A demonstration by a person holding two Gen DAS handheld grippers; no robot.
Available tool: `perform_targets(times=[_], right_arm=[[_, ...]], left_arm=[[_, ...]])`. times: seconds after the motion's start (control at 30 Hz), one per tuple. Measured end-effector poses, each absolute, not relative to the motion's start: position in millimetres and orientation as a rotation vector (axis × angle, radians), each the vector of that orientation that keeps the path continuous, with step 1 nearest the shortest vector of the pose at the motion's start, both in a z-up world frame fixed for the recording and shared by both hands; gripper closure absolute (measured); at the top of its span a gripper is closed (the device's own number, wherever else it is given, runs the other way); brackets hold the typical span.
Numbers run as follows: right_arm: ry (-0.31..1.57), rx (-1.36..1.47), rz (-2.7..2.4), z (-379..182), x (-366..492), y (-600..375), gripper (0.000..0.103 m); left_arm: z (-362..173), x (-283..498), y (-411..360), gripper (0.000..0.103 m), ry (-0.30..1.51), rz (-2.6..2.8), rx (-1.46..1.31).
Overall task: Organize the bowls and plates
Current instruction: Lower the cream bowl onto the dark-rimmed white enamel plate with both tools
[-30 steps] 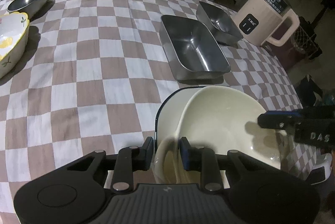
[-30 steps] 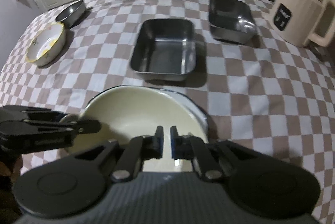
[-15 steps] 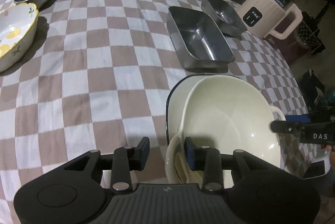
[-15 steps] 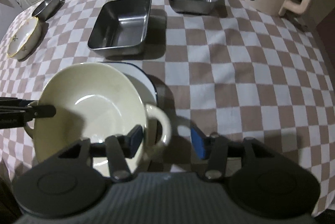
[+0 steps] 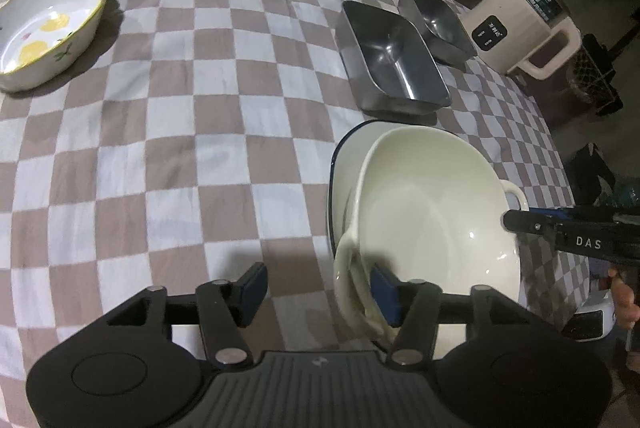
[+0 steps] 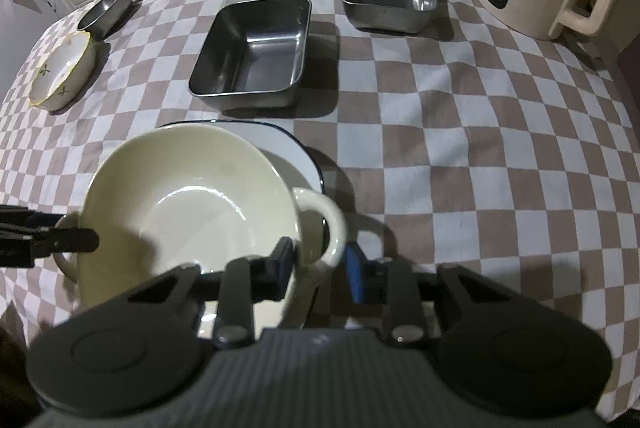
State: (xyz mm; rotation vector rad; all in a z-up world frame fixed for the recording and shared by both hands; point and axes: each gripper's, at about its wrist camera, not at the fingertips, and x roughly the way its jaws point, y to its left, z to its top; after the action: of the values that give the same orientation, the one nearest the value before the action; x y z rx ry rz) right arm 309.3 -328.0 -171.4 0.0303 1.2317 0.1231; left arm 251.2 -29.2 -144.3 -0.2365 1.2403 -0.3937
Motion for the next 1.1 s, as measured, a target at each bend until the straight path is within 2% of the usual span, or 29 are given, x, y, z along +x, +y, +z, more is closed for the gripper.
perform_targets(times=[0.1,0.17,0.23,0.4,1.1], right_arm=[[1.233,0.032,0.125,-171.9,310.2,-329.1,0.069],[1.233,0.026,0.123,-172.0,311.1,-328.2,0.069],[1.234,0.019,0.117,-171.8,310.9,-327.1,0.069],[1.233,0.005,0.113,-171.9,310.3,-325.3,0.069],[1.233,0.001,0.1,-170.8,307.8,-330.6,0.068]], left_arm=[[-140.3,246.1,-28.4,0.047,1.232,-0.404,-0.231],[-137.0,242.7,-29.3,0.054,1.218,-0.419,-0.228],[-135.1,241.5,-30.8,0.067,1.213,-0.436,-0.235],[-132.2,240.6,-37.7,0.079,1.208,-0.46,-0.22],[-133.8,252.3,-46.6,0.079,1.161,-0.433,-0.167]])
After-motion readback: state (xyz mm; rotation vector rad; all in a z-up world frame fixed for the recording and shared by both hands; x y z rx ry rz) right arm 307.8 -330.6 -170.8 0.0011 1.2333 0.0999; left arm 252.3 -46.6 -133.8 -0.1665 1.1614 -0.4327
